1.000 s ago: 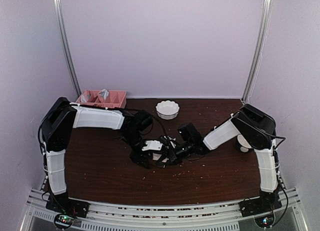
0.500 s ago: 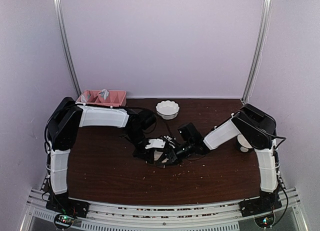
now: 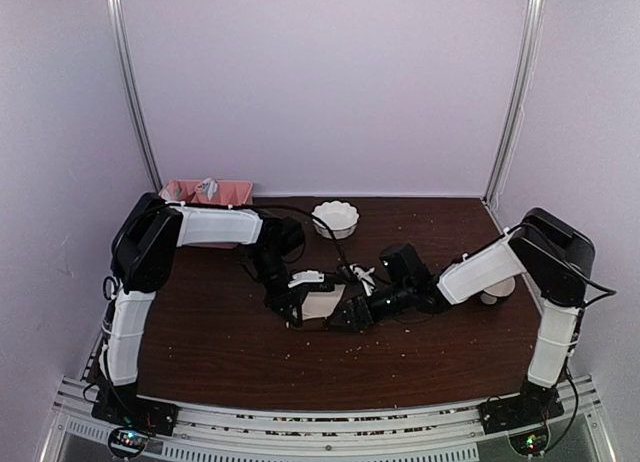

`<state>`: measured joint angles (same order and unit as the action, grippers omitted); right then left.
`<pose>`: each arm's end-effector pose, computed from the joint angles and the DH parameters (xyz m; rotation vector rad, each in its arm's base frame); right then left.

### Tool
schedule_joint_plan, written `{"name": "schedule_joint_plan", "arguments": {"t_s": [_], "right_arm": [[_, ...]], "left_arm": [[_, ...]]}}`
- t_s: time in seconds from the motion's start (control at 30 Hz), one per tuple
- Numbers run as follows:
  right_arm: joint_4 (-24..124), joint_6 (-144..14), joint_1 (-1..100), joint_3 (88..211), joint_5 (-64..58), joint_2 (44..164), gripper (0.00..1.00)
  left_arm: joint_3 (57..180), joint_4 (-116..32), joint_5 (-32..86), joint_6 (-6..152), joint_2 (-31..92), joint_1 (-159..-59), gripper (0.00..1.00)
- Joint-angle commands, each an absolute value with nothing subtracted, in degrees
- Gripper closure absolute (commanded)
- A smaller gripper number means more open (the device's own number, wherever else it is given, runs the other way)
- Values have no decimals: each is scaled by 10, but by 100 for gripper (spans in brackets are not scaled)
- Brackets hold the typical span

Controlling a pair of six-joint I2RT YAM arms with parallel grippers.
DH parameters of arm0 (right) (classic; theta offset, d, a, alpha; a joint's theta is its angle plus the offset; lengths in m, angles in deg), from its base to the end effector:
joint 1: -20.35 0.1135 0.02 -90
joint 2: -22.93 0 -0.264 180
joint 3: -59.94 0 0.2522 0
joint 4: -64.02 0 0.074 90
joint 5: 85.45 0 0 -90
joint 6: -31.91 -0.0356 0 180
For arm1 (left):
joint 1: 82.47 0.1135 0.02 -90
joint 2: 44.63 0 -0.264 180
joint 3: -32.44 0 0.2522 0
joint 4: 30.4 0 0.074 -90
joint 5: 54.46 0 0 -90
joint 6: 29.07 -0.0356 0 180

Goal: Roll the socks
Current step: Roll the sock at the center of the board.

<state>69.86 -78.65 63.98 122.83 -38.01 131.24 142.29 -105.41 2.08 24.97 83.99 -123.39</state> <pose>0.2419 0.2639 0.1206 -0.9135 2.2695 1.3959 0.3020 -0.2878 0.1351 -1.7961 -2.3095 0.8744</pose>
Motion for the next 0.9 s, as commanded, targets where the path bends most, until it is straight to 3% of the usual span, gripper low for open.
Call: {"name": "schedule_joint_plan", "arguments": {"t_s": [0.0, 0.1, 0.2, 0.3, 0.4, 0.47, 0.63, 0.87], "right_arm": [[652, -742, 639, 1159, -248, 1272, 0], [650, -729, 640, 1124, -154, 1215, 0], [652, -735, 643, 1080, 22, 1137, 0], [671, -823, 640, 1036, 174, 1066, 0], [784, -871, 619, 980, 111, 1043, 0], [828, -816, 631, 975, 70, 1052, 0], [890, -523, 817, 965, 168, 1090, 1], [838, -351, 920, 1044, 135, 1189, 27]], "left_arm": [[1423, -1133, 27, 287, 871, -1222, 100], [1422, -1144, 26, 290, 869, -1222, 100], [1423, -1163, 21, 287, 865, -1223, 100], [1419, -1172, 27, 284, 858, -1227, 100], [1418, -1177, 33, 290, 855, -1232, 100], [1423, -1182, 25, 296, 860, -1233, 100], [1477, -1223, 1, 299, 919, -1233, 100], [1560, -1271, -36, 340, 1010, -1214, 100]]}}
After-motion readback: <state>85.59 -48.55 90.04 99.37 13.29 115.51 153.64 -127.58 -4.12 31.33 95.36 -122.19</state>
